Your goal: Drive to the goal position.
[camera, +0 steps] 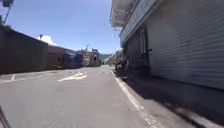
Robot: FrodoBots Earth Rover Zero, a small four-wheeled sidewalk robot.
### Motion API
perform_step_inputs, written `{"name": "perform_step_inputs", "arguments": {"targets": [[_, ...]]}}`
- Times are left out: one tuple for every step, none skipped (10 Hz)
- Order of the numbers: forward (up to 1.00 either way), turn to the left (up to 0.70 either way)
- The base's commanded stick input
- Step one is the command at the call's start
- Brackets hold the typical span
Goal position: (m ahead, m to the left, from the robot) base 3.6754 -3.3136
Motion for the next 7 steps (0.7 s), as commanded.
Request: {"name": "perform_step_inputs", "arguments": {"targets": [[0.45, 0.0], [0.45, 0.0], [0.45, 0.0], [0.45, 0.0], [0.45, 0.0], [0.45, 0.0], [0.45, 0.0]]}}
